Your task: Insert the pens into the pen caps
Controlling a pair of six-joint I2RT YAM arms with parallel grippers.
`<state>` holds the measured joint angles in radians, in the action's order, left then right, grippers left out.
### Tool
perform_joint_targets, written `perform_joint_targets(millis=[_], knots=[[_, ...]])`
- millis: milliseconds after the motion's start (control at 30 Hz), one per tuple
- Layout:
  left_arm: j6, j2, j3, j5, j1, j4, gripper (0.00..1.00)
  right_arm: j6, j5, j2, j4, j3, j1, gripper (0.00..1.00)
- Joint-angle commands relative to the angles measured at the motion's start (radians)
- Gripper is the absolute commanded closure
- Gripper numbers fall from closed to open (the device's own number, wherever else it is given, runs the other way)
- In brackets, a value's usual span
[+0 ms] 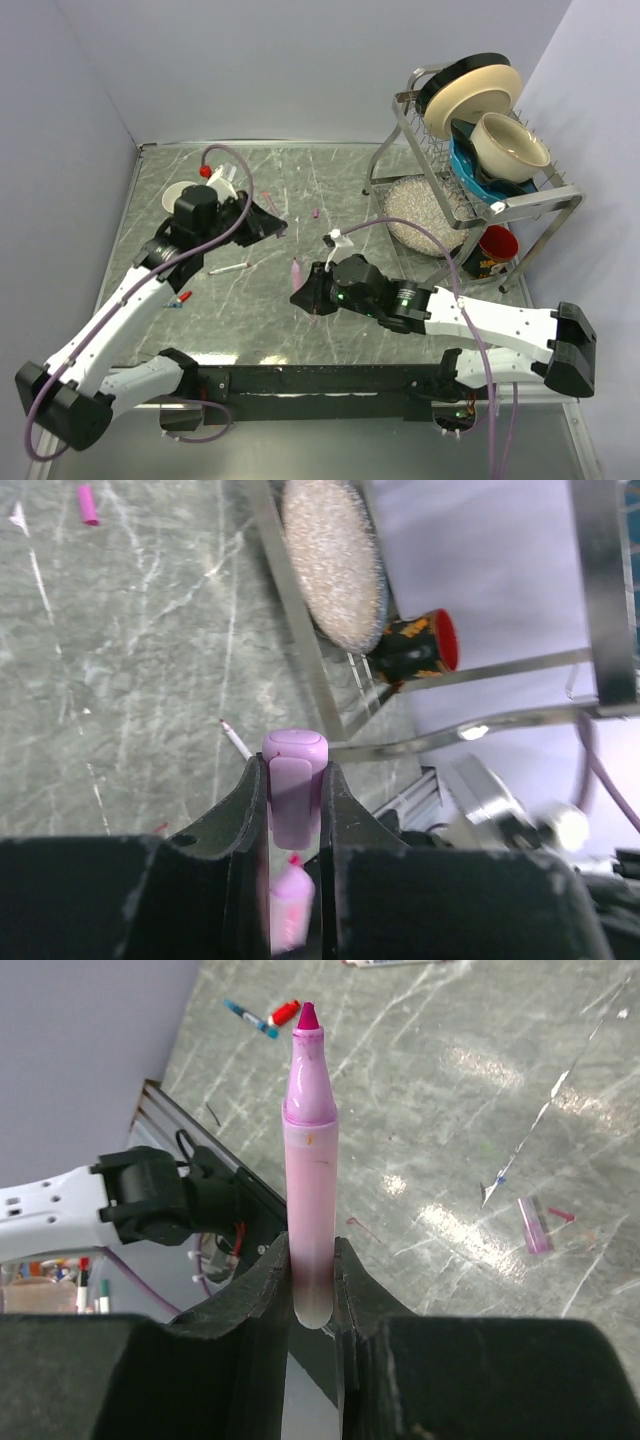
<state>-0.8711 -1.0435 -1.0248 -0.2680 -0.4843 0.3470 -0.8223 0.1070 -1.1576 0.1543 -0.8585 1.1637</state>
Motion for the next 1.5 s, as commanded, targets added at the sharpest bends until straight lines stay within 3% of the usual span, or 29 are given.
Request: perform_joint_targets(millis=[0, 700, 1367, 1467], knots=[[-0.046, 0.094, 0.034, -0.031, -0.007, -0.074, 0.99, -0.023, -0.003, -0.013, -0.09, -0.056, 0.008, 1.0], [-0.02, 0.161, 0.071, 0.018, -0.01, 0.043, 0.99, -0.02, 0.019, -0.117, -0.065, -0.163, 0.039, 1.0], [0.041, 0.172, 0.103, -0.092, -0.02, 0.104, 0.99, 0.043, 0.154, -0.154, 0.07, -0.296, 0.037, 1.0], [0.047, 0.175, 0.117, -0.187, -0.019, 0.049, 0.85, 0.066, 0.166, -0.157, 0.067, -0.303, 0.034, 1.0]])
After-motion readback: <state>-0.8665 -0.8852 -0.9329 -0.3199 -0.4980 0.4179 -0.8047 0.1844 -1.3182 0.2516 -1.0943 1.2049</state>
